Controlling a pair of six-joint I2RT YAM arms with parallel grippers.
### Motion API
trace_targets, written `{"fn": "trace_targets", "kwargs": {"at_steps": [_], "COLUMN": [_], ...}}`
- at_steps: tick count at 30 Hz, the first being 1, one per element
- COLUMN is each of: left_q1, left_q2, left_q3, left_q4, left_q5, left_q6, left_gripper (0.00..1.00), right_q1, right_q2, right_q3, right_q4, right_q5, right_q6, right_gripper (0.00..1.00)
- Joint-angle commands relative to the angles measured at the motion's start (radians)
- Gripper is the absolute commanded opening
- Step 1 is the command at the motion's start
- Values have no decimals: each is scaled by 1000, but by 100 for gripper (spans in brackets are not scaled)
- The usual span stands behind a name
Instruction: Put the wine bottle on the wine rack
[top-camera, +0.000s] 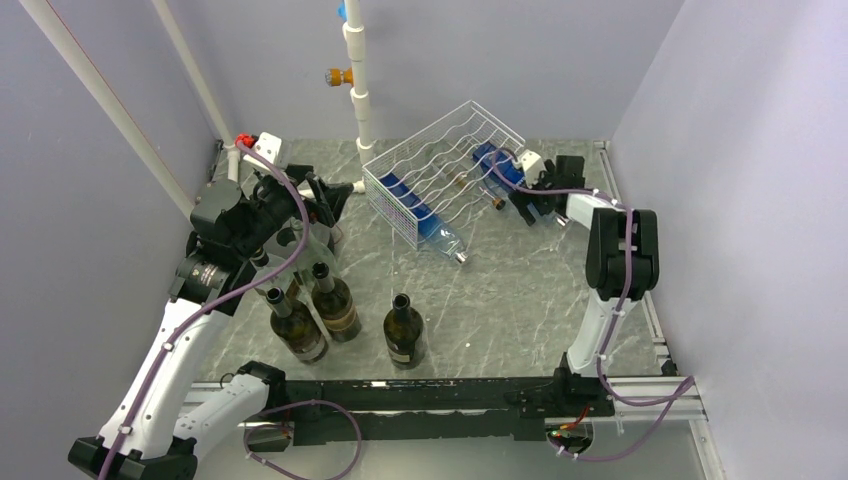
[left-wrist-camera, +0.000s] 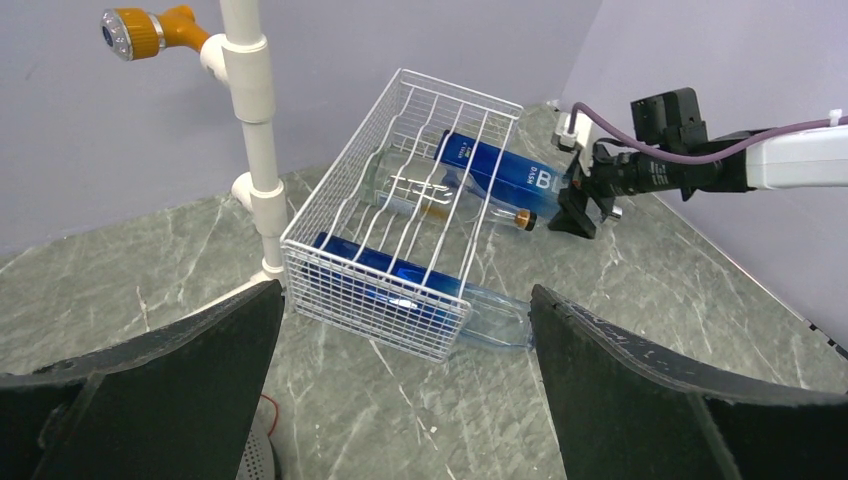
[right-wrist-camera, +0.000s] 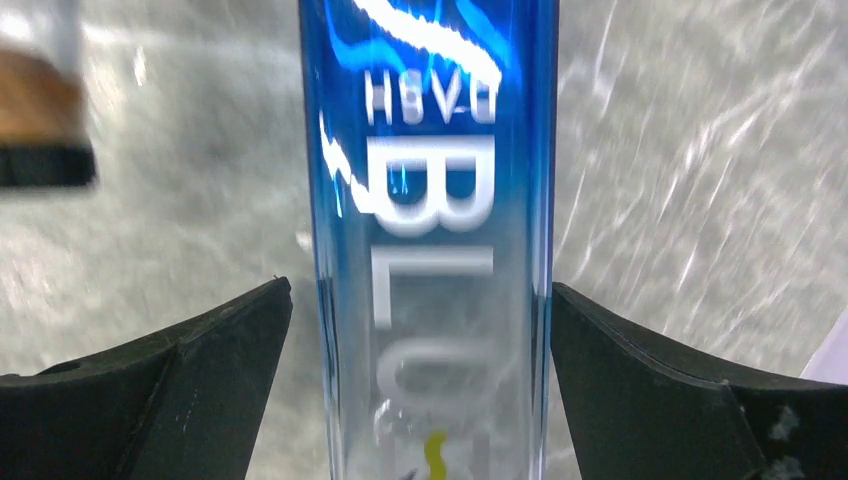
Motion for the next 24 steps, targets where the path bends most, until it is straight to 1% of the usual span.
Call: {"fn": "trace_targets", "kwargs": {"at_steps": [1,3,5,6,11,14,18,20,24], "left_q1": [-7,-9,-12,-13,-13,-13,-13,-13,-13], "left_q2": [-11,-11,-12,-11,-9,-10,-8,-6,-2], "left_q3": [23,22,21,21,22,23,25,25,27], "left_q4": [30,32,31,32,32,31,29,29,29], "left_q5": [-5,-4,-5,-5,0,-3,-4,-4,3], "left_q6": [1,1,3,2,1,2,2,2,0], "left_gripper": [99,100,99,99,100,99,100,99,100], "right_q1": [-70,-101,-115,-118,-125,-125,-124,-122,-112], "right_q2": [-97,-110,-116,-121,-141,-129,-115,-109,-99], "right_q3": [-67,-86,-102,-114,-162,-148,-126,-107,-74], "right_q4": [1,-27,-55,-58,-16,-21,-17,-21,-10], "right_q5": [-58,-109,-113,-109,-121,-131,-149,-162,-180], "right_q6": [-4,-27,-61,-74,-86,-88,-80,-75,-59], "right_gripper": [97,90,80,77,69,61,45,35,25]}}
